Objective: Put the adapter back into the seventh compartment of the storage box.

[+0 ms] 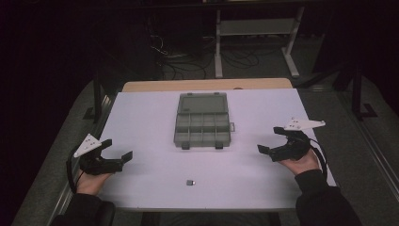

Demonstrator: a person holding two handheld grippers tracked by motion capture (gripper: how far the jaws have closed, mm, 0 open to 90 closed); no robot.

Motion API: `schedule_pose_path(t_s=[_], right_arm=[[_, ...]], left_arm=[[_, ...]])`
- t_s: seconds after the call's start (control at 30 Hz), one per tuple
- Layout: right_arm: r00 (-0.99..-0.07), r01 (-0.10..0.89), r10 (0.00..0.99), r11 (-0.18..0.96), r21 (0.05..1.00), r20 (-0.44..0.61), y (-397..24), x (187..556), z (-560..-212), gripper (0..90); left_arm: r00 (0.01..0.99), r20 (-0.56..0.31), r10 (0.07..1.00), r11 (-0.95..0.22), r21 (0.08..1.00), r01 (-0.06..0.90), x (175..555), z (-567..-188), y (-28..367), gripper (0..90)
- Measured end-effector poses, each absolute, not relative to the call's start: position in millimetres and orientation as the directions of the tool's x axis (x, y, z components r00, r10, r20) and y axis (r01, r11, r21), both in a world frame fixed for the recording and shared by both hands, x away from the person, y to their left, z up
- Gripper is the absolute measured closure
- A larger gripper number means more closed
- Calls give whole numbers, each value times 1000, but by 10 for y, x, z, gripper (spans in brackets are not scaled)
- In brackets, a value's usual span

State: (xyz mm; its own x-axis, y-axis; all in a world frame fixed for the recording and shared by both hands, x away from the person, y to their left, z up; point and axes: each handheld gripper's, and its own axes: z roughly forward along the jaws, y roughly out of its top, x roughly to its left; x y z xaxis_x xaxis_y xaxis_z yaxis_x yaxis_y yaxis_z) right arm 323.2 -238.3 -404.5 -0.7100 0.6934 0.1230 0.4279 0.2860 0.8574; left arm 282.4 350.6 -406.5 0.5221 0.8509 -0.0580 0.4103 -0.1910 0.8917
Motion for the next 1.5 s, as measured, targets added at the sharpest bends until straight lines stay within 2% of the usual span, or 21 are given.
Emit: schedule_pose_path(t_s=[1.03,1.5], right_arm=[[-759,403,648,391,827,63,-2115,3245,-3764,0],[-816,359,577,452,817,39,-1819,3277,-3647,0]], left_arm=[[533,-60,844,-201,886,417,2840,-4074,3484,0],[535,-60,842,-203,885,419,2842,-4075,3481,0]])
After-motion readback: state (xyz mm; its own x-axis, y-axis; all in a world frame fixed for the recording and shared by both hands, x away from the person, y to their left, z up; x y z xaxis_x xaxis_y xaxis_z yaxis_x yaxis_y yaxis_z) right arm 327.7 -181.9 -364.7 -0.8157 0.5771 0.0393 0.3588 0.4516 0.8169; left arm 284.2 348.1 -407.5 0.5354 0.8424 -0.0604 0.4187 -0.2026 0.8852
